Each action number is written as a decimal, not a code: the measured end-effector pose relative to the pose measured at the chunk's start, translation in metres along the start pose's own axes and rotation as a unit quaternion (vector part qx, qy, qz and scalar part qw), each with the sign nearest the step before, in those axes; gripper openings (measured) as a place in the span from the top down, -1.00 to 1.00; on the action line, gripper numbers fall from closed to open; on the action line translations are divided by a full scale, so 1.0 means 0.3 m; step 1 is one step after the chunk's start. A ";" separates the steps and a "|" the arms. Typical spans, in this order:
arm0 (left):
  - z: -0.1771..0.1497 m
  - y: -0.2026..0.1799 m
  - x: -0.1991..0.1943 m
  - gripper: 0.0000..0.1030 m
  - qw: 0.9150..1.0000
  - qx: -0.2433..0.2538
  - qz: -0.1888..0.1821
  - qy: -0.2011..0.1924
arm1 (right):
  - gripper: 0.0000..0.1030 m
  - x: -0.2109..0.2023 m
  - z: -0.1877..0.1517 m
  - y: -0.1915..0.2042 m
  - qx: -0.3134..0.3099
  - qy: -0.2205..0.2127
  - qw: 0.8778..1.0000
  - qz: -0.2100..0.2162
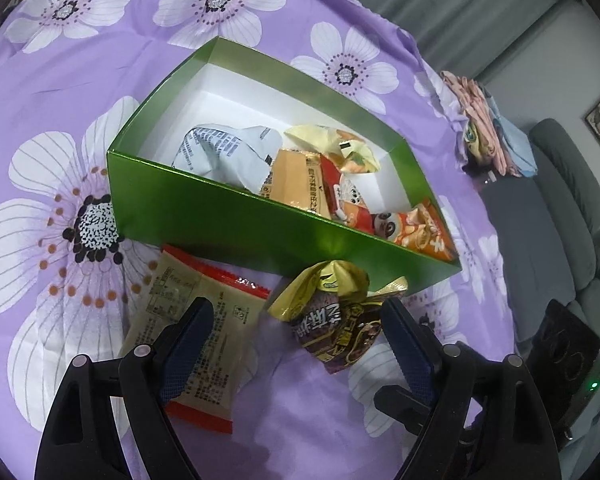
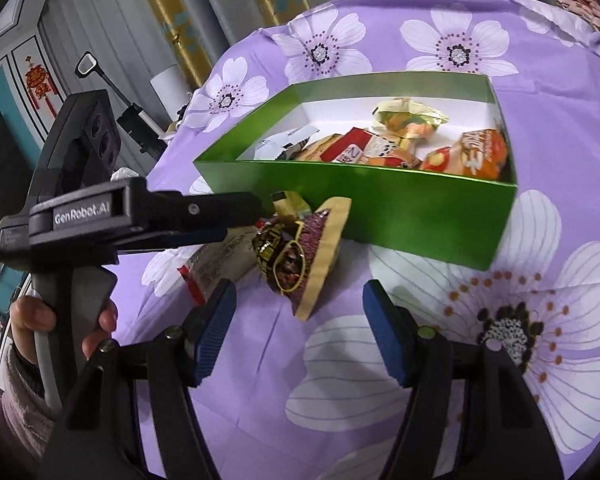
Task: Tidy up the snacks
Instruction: 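Move the right gripper back over the brown chocolate packet, then close the right gripper on the brown chocolate packet and lift it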
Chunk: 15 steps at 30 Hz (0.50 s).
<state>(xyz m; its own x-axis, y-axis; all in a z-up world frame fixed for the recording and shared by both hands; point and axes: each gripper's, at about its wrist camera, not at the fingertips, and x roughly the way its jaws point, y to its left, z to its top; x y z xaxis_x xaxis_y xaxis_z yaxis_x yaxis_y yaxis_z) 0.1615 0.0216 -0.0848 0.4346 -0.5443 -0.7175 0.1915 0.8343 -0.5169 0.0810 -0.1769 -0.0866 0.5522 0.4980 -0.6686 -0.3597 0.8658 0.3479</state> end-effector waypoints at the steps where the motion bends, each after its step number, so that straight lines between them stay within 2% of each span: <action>1: -0.002 -0.003 0.001 -0.66 1.000 0.004 0.004 0.000 | -0.29 0.002 0.000 0.002 -0.001 0.001 1.000 -0.001; 6: -0.024 -0.050 0.025 -0.66 0.998 0.055 0.033 0.013 | -0.30 0.009 -0.005 -0.001 0.005 0.004 1.000 -0.001; 12: -0.051 -0.101 0.053 -0.66 0.995 0.094 0.018 0.026 | -0.30 0.032 -0.006 -0.002 0.005 0.010 1.000 0.000; 15: -0.057 -0.101 0.068 -0.66 0.995 0.092 0.014 0.027 | -0.30 0.047 -0.002 -0.001 0.008 0.012 1.000 0.003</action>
<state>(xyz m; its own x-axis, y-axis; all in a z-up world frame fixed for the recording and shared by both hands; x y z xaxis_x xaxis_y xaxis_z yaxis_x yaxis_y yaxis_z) 0.1496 -0.0163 -0.0917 0.3955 -0.5199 -0.7571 0.3401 0.8486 -0.4051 0.0883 -0.1702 -0.0966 0.5311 0.5024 -0.6823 -0.3516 0.8633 0.3620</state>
